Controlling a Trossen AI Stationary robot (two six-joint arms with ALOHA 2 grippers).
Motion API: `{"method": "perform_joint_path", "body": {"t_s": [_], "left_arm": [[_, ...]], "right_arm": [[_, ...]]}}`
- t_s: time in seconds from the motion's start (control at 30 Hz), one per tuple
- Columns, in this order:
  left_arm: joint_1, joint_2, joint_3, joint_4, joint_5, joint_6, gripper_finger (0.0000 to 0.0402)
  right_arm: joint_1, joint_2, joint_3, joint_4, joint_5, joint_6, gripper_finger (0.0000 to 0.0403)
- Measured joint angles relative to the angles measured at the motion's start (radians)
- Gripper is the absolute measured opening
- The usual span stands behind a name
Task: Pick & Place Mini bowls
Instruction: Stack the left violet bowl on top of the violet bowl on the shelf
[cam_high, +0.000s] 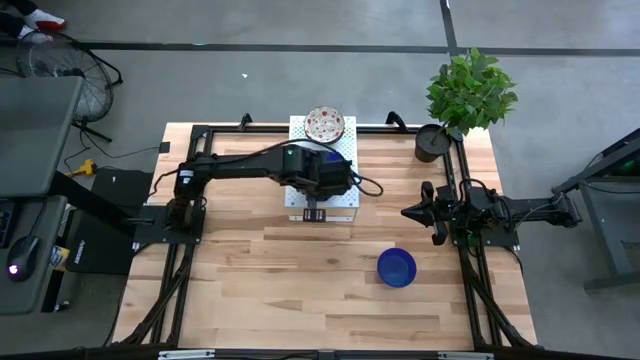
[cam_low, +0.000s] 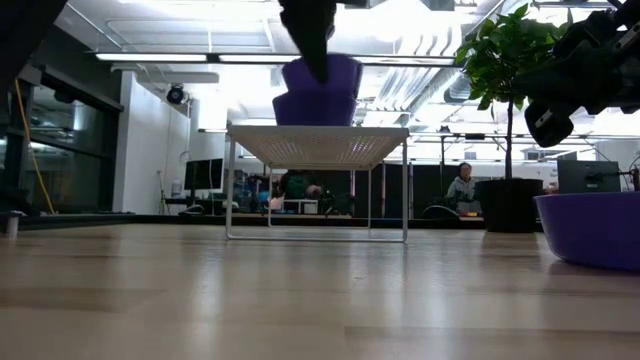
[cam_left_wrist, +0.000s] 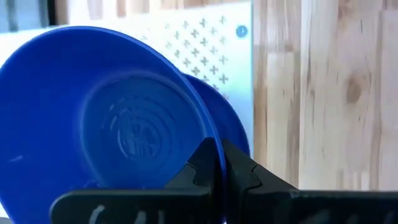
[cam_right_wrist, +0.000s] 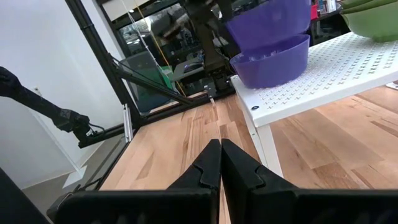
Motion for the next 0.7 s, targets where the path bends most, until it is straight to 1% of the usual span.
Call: {"method": "perform_joint_path", "body": {"t_s": [0.1, 0.23, 0.43, 0.7], "left_arm": [[0.004, 0.015, -0.007, -0.037, 0.010, 0.000, 0.0000], [0.004, 0.025, -0.002, -0.020, 0.024, -0.005, 0.0000], [0.004, 0.028, -0.004, -0.046, 0.031, -0.005, 0.0001], [0.004, 0.031, -0.005, -0.047, 0.038, -0.010, 0.0023]], "right_arm": [[0.000, 0.000, 0.000, 0.000, 0.000, 0.000, 0.0000], [0.000, 0.000, 0.000, 0.000, 0.000, 0.000, 0.0000], [0.000, 0.000, 0.000, 0.000, 0.000, 0.000, 0.0000], [0.000, 0.000, 0.000, 0.000, 0.000, 0.000, 0.0000]]}}
